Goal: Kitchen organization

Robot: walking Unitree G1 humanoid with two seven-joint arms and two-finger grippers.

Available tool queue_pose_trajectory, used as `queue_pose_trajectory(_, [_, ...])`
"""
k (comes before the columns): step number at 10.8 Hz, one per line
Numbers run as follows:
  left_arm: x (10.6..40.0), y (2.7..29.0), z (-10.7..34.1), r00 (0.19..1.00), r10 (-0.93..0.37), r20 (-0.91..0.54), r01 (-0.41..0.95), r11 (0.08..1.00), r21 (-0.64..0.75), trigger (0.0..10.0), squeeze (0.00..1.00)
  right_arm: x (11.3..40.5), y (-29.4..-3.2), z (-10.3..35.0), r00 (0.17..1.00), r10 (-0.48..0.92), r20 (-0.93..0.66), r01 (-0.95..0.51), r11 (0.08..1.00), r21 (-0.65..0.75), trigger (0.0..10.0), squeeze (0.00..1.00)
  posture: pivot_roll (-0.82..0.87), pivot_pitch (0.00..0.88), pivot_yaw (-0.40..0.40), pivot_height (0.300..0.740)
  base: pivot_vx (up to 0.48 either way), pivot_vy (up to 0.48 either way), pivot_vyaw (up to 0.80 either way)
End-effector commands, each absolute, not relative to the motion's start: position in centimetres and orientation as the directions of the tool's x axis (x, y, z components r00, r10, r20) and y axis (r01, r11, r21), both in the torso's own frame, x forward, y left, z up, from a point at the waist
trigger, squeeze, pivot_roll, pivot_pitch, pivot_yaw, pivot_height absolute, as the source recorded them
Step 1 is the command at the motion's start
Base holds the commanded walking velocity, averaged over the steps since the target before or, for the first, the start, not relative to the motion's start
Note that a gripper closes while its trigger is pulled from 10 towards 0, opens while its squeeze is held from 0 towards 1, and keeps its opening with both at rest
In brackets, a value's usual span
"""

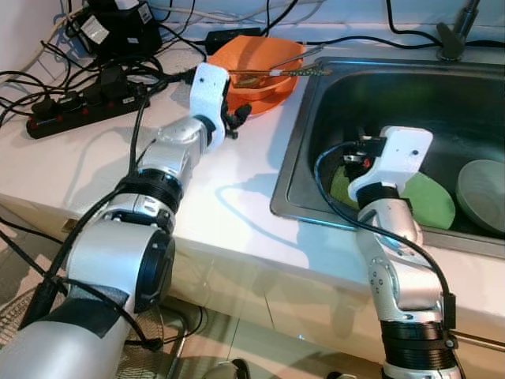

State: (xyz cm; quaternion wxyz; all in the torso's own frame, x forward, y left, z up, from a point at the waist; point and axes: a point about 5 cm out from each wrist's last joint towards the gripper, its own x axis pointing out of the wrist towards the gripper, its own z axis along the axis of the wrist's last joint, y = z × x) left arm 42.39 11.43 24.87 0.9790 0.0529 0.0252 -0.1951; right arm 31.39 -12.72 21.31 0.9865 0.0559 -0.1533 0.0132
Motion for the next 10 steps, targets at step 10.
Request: queue_pose_trajectory(10, [42.1,11.6,21.4,0.928,-0.315,-0.198,0.299,0.948,-0.108,10.0,0.00,28.2,-14.3,21.1,0.966,-0.042,0.255,0.023,0.997,0.077,10.0,0.00,-0.07,0.226,0.157,0.740,0.000,0.000,0.00])
